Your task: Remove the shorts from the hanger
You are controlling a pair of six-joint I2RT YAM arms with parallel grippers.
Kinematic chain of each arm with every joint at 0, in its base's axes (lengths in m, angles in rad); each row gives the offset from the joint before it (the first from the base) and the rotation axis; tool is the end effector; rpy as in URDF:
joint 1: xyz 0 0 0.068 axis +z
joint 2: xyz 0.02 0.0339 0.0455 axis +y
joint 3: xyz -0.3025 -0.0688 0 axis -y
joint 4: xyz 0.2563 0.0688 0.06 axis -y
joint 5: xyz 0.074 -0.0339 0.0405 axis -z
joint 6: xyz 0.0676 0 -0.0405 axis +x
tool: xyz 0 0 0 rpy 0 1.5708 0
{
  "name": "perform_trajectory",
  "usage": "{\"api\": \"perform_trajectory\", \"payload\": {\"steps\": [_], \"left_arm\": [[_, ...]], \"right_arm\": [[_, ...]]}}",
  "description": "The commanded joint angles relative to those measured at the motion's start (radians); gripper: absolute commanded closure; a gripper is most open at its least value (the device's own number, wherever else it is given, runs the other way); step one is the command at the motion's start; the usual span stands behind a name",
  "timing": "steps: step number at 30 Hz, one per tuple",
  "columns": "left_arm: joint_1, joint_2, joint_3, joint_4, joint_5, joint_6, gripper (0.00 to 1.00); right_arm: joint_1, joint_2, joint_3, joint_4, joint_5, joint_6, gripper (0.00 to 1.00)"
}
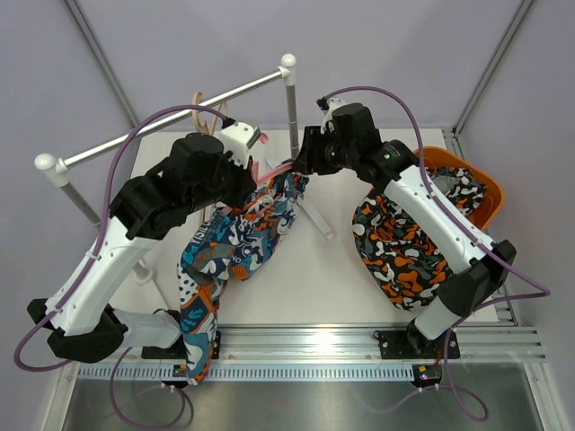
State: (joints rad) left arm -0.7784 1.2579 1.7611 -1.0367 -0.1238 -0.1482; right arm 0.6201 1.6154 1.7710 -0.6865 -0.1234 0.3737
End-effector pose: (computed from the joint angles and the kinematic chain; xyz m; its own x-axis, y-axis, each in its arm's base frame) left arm 0.1796 -0.1653 0.5057 -0.4498 0.2378 -0.8609 0.5608 0.8254 -0.0650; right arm 0.3199 0.2387 0.4433 -0.6257 -0.0016 -0.7801 -0.4669 0.8019 0.3728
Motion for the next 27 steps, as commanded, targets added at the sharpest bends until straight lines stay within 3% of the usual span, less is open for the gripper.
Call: {"api": "perform_trajectory", "payload": {"steps": [1,7,13,16,17,21,27], "left_arm": [[-0.004,-0.014,0.066,0.083,0.013,0.024,1.0],[-0.004,-0.023,0.077,0.069,0.065,0.03,1.0],[-0.005,-0.012,0.08,0.052,0.118,0.052,1.0],[-0.004,-0.012,0.086,0.061,0.16,0.056,1.0],[-0.004,-0.018,0.087,0.063,0.17,0.058,1.0],[-0.004,-0.032,0.1,0.049,0.17,0.065,1.0],[-0.004,-0.103,0.08,0.081,0.173,0.078,1.0]], "right_arm": [[0.003,-0.005,-0.018,0.007,0.011,-0.004,0.5],[0.001,0.021,0.013,-0.01,0.038,-0.015,0.63],[0.001,0.041,0.059,-0.018,0.013,-0.013,0.64],[0.0,0.06,0.096,-0.042,0.019,-0.024,0.71],[0.001,0.069,0.103,-0.047,0.022,-0.032,0.73],[-0.003,0.084,0.166,-0.094,0.099,-0.055,1.0],[-0.115,0.132,0.283,-0.159,0.094,-0.061,1.0]]}}
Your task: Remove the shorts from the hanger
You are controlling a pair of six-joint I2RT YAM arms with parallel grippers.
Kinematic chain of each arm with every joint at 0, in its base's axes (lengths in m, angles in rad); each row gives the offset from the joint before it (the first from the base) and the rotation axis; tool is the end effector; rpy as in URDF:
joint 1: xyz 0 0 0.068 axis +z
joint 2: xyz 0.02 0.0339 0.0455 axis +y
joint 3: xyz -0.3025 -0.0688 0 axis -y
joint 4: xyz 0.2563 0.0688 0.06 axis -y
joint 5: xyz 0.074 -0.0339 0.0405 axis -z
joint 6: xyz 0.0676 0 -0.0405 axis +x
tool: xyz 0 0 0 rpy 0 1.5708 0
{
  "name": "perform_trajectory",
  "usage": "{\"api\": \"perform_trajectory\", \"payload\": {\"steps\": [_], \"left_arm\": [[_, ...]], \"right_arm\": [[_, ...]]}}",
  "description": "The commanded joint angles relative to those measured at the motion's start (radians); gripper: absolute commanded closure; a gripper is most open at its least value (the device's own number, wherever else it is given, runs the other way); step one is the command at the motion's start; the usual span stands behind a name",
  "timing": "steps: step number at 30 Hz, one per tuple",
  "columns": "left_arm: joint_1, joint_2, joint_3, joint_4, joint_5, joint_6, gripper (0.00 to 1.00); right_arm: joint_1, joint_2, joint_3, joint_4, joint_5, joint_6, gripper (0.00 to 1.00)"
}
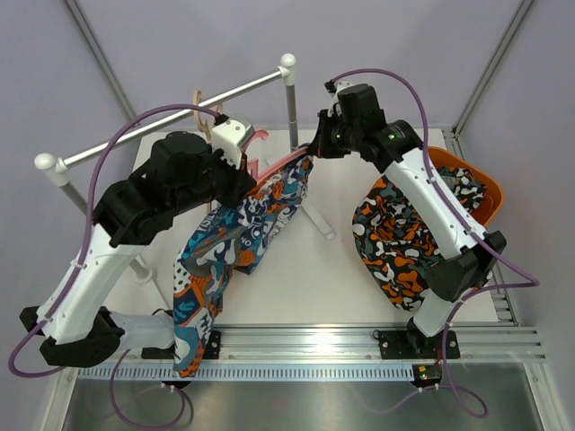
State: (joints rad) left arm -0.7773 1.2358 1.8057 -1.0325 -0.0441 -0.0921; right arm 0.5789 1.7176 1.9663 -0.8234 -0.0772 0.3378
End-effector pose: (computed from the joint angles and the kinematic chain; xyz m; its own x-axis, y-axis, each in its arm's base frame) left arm 0.1665 -0.1596 0.5248 -0.3786 0.2436 -0.8929 0.6404 0.7654 -0.0627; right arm 0.3459 0.2323 0.4571 -0.6280 -0.0157 -0.7780 -0.4150 0.8526 0.3177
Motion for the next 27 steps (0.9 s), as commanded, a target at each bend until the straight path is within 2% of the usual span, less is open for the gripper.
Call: {"api": "perform_trajectory", "payload": {"steps": [1,7,13,20,27], "left_arm": [[-0.005,-0.088,0.032,0.08,0.102,0.023,1.0],[-0.005,-0.156,0.017,0.11,0.064,0.026,1.0],[-0.005,-0.255,-0.055,0.255,0.049,0.017,1.0],[-0.007,-0.308,-0.207,0.567,-0.141,-0.072,1.0],[-0.007,-0.269,-0.241,0.738,-0.287,-0.093,1.0]], "right_arm": [[-0.08,0.042,0.103,-0.031,0.047,-0.029,1.0],[-0.108,0.056,0.129,-0.054,0.103,-0.048,1.0],[-0.116,0.024,0.098,-0.039,0.082,-0.039,1.0],[-0.113,-0.062,0.046,-0.033,0.062,-0.043,1.0],[-0.113,-0.138,0.104,-0.086,0.071,-0.065,1.0]]}}
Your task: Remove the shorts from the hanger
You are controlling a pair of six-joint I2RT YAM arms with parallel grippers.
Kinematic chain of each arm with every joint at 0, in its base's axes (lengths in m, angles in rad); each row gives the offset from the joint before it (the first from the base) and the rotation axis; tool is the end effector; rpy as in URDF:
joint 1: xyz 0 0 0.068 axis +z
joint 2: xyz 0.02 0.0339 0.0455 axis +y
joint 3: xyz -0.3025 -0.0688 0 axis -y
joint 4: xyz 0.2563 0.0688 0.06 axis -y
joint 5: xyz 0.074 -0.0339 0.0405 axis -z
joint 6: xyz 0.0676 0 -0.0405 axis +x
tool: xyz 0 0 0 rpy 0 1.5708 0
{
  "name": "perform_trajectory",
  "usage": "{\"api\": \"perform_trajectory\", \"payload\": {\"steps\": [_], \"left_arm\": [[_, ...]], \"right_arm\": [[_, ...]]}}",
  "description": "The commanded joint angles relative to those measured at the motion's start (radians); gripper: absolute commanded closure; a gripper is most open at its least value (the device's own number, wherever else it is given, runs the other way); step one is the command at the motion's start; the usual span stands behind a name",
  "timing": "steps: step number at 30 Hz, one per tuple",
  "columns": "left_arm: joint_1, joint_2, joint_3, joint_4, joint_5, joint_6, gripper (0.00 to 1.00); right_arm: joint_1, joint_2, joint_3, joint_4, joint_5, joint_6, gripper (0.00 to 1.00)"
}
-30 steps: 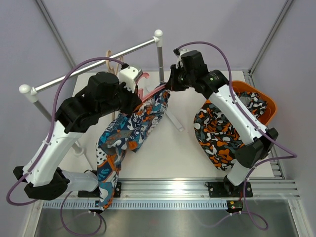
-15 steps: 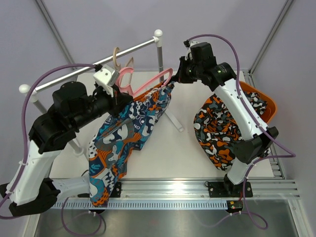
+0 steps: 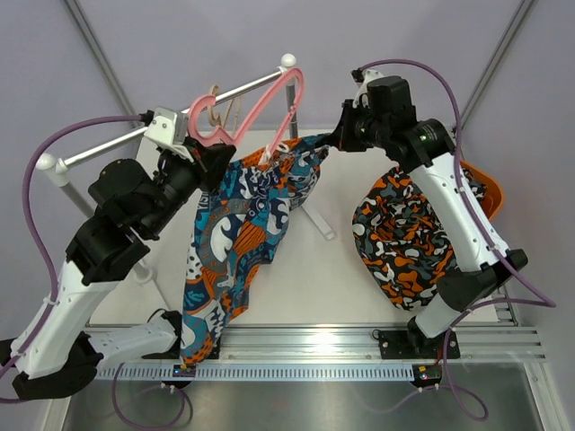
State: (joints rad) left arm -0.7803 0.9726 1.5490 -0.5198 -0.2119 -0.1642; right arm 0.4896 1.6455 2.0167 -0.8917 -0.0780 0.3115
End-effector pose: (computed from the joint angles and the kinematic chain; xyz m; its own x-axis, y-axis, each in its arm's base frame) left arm 0.1320 -0.1107 0.5614 -0.0484 -0.1770 -0.9830 0.5379 0.8247 -0.1749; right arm 0.3349 0.1844 0.4937 -0.5798 0.0373 -0.8139 -0.3686 0.8789 0.3028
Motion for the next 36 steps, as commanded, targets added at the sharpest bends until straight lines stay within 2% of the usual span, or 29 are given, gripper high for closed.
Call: {"api": "perform_trajectory", "payload": {"steps": [1,5,11,17,22,25,29,33,36], "left_arm": [[-0.002,0.003,0.013,0.243,-0.129,-0.02,1.0],[-0.004,0.014,-0.035,0.394,-0.164,-0.031,1.0],[-0.004,0.095,-0.017,0.563,-0.092,-0.063,1.0],[-0.002,0.114,-0.078,0.743,-0.057,-0.074,1.0],[-0.004,0.129,-0.063,0.736,-0.07,-0.06,1.0],[-0.002,0.115,-0.073,0.728,-0.076,-0.051,1.0],[-0.002,0.081,-0.108,0.716,-0.096,-0.038,1.0],[-0.002,0.041,-0.136,0.687,-0.113,-0.026,1.0],[-0.002,0.017,-0.159,0.661,-0.112,-0.026,1.0]], "right_arm": [[-0.023,-0.081,0.071,-0.027,0.072,-0.045,1.0],[-0.025,-0.076,0.186,-0.091,0.038,-0.06,1.0],[-0.019,-0.116,0.128,-0.084,0.01,-0.064,1.0],[-0.02,-0.116,0.206,-0.128,-0.011,-0.084,1.0],[-0.023,-0.109,0.31,-0.165,0.053,-0.11,1.0],[-0.034,-0.057,0.532,-0.232,0.073,-0.114,1.0],[-0.069,-0.021,0.683,-0.26,0.135,-0.098,1.0],[-0.15,-0.108,0.608,-0.146,0.239,-0.075,1.0],[-0.186,-0.166,0.542,-0.066,0.378,-0.086,1.0]]}}
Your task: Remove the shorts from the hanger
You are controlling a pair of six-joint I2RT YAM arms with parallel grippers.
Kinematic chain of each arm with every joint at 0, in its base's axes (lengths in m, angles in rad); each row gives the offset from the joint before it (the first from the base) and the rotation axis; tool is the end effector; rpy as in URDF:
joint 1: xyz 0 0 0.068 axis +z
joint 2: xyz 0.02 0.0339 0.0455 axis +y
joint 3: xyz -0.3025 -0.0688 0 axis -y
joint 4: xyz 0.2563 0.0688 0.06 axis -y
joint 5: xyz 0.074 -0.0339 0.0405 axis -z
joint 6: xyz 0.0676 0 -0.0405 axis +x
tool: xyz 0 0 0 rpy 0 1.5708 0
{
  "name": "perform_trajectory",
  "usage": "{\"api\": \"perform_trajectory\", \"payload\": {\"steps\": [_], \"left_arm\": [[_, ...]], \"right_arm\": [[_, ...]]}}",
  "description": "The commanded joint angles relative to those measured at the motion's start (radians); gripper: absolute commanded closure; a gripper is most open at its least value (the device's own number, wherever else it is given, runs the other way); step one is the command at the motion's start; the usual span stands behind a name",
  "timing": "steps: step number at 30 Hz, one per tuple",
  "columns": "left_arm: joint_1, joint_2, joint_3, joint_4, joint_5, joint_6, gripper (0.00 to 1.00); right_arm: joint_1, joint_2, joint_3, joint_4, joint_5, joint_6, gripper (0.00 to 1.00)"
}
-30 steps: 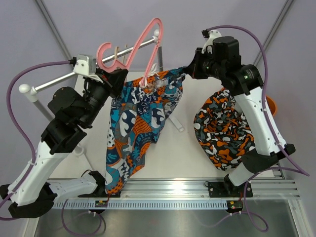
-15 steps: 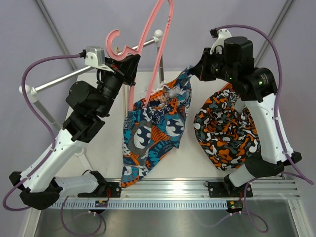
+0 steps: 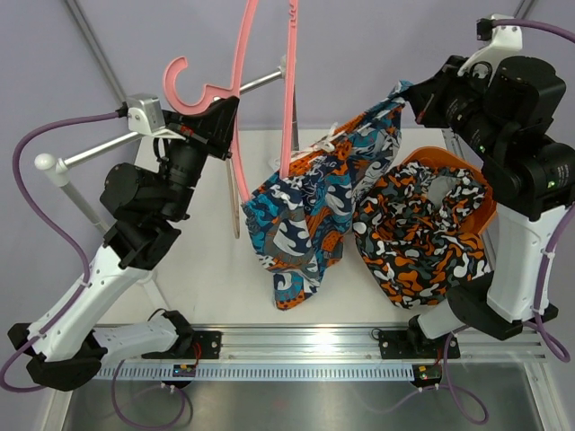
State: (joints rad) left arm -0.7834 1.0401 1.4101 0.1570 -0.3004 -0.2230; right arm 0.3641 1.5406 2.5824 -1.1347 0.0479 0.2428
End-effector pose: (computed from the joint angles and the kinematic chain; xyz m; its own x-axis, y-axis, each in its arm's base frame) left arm 0.1586 -0.1297 0.5927 0.2385 -0.5357 -0.8100 0.5595 0.7576 -0.3363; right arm 0.2154 0.0786 0.6543 -0.1590 0.1964 -0.9676 -0.2812 0.9304 0.2351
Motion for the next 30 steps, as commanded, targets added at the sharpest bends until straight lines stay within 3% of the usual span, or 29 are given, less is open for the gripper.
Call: {"api": "perform_trajectory", "payload": {"steps": [1,7,12,15,24,30], "left_arm": [[0.001,-0.055,-0.025,-0.022,-0.023,0.033,1.0],[0.001,-0.068,-0.062,-0.079,0.003,0.025,1.0],[0.001,-0.069,-0.08,-0.1,0.012,0.033,1.0],[0.0,-0.071,-0.083,-0.097,0.012,0.04,1.0],[0.001,-0.011,-0.034,0.004,-0.014,0.054,1.0],[0.003,0.041,0.048,0.133,-0.036,0.112,1.0]], "right_arm": [[-0.082,-0.075,-0.057,0.196,0.341,-0.022,1.0],[-0.2,-0.129,-0.076,0.28,0.584,-0.074,1.0],[-0.428,-0.126,-0.099,0.217,0.517,-0.021,1.0],[-0.532,-0.143,-0.166,0.204,0.394,0.041,1.0],[-0.539,-0.229,-0.438,0.407,-0.412,0.07,1.0],[-0.539,-0.277,-0.538,0.49,-0.688,0.062,1.0]]}}
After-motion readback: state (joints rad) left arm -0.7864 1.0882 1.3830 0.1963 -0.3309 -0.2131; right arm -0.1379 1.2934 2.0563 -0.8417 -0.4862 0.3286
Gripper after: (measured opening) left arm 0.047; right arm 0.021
